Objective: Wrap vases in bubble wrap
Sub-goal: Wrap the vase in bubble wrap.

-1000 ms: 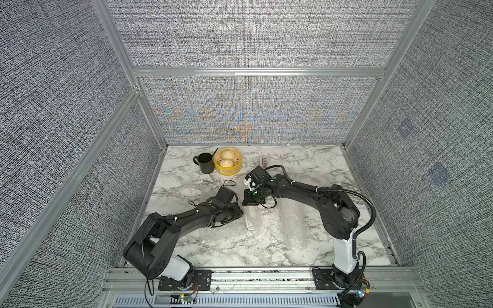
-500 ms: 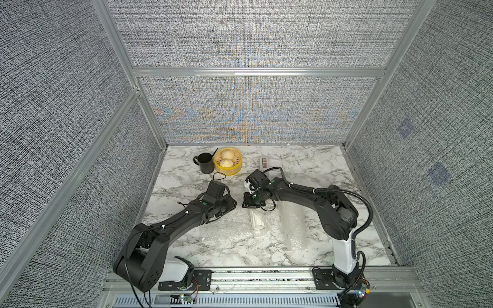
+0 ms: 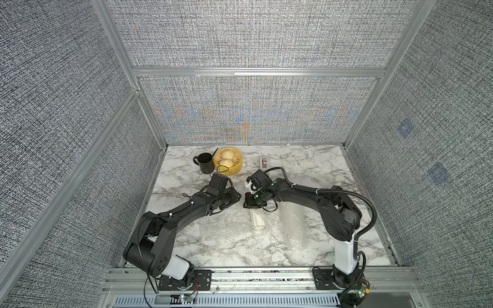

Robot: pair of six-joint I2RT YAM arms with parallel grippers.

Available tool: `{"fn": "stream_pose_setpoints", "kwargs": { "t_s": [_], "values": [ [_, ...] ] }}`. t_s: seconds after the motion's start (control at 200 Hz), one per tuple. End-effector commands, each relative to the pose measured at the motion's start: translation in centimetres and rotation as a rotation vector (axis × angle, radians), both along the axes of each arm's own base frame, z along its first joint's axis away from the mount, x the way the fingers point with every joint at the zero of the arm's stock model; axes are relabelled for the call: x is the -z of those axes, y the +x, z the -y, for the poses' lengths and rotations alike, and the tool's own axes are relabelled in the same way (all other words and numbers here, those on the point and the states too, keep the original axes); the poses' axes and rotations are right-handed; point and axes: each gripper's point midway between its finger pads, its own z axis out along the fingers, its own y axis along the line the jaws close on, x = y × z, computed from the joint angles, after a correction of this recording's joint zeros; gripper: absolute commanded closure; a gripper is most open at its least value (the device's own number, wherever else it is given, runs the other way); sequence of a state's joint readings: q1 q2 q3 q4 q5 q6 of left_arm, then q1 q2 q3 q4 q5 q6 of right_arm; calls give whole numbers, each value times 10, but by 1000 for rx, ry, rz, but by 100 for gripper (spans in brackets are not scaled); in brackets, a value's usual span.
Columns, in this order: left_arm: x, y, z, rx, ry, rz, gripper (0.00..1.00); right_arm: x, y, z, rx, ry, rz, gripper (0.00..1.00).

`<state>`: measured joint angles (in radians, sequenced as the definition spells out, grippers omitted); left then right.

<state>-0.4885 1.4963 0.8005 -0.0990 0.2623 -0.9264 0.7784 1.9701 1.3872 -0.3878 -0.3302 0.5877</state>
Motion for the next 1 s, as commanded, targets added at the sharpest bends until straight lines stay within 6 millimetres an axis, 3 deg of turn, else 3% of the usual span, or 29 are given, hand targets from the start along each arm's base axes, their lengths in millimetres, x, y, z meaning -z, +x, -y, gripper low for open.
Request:
{"fn": "stream_pose_setpoints", "kwargs": {
  "t_s": [0.0,0.185,0.335,0.545,0.78,0.996],
  "values": [
    [-4,5,7,19,-24,14,62,-16,-2,1,-22,15,20,77],
    [0,5,10,37,-24,3,62,-40,2,22,-16,-23,71,72],
    [5,2,10,46,-18,-8,62,-53,6,60,13,-143,110,65],
    [7,0,14,64,-11,-14,62,-46,18,107,44,-370,133,58],
    [9,-4,24,87,-12,-19,62,-23,20,113,42,-438,69,51],
    [8,-7,29,103,-8,-19,62,-23,18,125,58,-506,90,46]
  ]
}}
